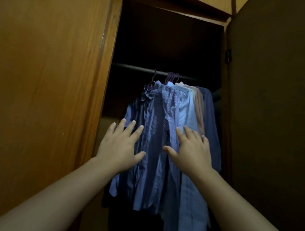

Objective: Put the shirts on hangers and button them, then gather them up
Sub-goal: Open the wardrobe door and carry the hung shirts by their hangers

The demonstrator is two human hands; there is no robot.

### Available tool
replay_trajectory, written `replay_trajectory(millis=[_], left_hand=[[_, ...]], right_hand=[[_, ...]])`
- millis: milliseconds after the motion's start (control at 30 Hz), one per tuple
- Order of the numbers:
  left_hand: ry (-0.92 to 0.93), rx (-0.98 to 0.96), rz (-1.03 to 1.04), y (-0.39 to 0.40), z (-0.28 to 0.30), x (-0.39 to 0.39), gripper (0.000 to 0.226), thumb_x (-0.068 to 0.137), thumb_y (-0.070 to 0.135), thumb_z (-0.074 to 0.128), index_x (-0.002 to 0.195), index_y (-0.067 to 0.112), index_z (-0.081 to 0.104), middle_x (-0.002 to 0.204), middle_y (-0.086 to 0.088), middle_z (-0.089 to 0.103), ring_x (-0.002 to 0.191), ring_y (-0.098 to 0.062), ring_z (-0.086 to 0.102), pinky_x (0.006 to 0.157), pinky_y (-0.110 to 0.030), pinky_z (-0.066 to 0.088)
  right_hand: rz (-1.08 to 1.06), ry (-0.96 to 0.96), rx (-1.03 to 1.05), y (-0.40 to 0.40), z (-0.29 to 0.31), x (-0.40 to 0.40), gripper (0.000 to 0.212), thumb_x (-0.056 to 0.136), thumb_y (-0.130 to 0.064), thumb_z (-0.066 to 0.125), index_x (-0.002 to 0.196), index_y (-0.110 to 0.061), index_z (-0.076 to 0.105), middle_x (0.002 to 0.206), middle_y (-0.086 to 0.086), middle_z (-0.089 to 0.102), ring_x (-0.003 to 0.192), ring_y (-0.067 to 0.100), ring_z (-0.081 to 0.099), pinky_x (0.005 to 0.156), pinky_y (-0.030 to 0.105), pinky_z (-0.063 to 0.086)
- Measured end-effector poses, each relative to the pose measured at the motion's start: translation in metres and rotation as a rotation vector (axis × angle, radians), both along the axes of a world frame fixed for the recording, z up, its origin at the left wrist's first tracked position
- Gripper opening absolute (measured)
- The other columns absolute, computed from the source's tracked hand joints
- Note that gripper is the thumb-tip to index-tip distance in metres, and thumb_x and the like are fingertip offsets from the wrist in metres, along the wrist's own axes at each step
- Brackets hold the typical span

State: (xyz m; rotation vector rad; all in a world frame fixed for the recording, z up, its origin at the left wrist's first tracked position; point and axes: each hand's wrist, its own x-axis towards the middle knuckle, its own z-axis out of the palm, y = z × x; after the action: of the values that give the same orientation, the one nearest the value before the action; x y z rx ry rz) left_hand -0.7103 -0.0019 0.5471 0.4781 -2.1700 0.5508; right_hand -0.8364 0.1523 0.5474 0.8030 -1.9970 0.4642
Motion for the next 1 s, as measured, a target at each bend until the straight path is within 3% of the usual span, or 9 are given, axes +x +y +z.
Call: replay_trajectory(millis=[300, 433, 633, 1000], left_hand=[[-0.118, 0.075, -0.254, 0.101, -0.047, 0.007, 0.094, 0.08, 0.082, 0.029, 0.152, 0.033, -0.008, 0.161, 0.004, -0.009, 0.148, -0.017, -0.011, 0.12, -0.042, -0.004], [-0.135, 0.056, -0.335, 0.146, -0.064, 0.009, 0.104, 0.068, 0.089, 0.016, 0.151, 0.033, -0.011, 0.161, 0.005, -0.009, 0.148, -0.016, -0.01, 0.118, -0.041, -0.006], [-0.158, 0.061, -0.518, 0.216, -0.087, 0.012, 0.099, 0.079, 0.081, 0.037, 0.151, 0.032, -0.01, 0.161, 0.004, -0.011, 0.148, -0.016, -0.01, 0.119, -0.041, -0.005], [-0.186, 0.126, -0.973, 0.357, -0.108, -0.013, 0.104, 0.075, 0.086, 0.034, 0.148, 0.034, -0.019, 0.155, 0.007, -0.029, 0.142, -0.014, -0.028, 0.116, -0.037, -0.013]], right_hand=[[-0.047, 0.034, 0.01, 0.132, -0.036, 0.054, 0.072, 0.09, -0.064, 0.035, 0.15, -0.029, 0.015, 0.158, -0.001, 0.013, 0.145, 0.018, 0.009, 0.116, 0.043, 0.003], [-0.076, 0.035, -0.01, 0.179, -0.048, 0.08, 0.07, 0.09, -0.062, 0.037, 0.149, -0.03, 0.018, 0.158, -0.001, 0.015, 0.145, 0.018, 0.01, 0.117, 0.042, 0.003], [-0.163, 0.026, -0.061, 0.25, -0.074, 0.115, 0.068, 0.09, -0.061, 0.04, 0.148, -0.031, 0.022, 0.157, -0.002, 0.018, 0.145, 0.017, 0.01, 0.117, 0.04, 0.002], [-0.276, 0.158, -0.277, 0.367, -0.094, 0.165, 0.065, 0.087, -0.05, 0.047, 0.143, -0.019, 0.038, 0.152, 0.004, 0.032, 0.142, 0.02, 0.021, 0.11, 0.032, 0.018]])
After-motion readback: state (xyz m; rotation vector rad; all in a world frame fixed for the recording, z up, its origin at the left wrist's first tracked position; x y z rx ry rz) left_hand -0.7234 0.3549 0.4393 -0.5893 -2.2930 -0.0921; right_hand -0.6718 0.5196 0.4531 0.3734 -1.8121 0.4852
